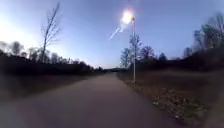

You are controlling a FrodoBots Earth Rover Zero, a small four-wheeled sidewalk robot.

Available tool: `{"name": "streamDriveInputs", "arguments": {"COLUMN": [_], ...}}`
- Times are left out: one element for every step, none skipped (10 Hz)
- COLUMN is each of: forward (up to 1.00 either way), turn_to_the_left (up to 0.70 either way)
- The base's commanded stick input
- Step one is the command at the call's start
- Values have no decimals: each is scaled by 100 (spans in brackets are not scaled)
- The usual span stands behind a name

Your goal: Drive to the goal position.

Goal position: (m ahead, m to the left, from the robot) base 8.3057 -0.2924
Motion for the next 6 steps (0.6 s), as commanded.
{"name": "streamDriveInputs", "arguments": {"forward": [100,100,100,100,100,100], "turn_to_the_left": [11,22,33,29,8,0]}}
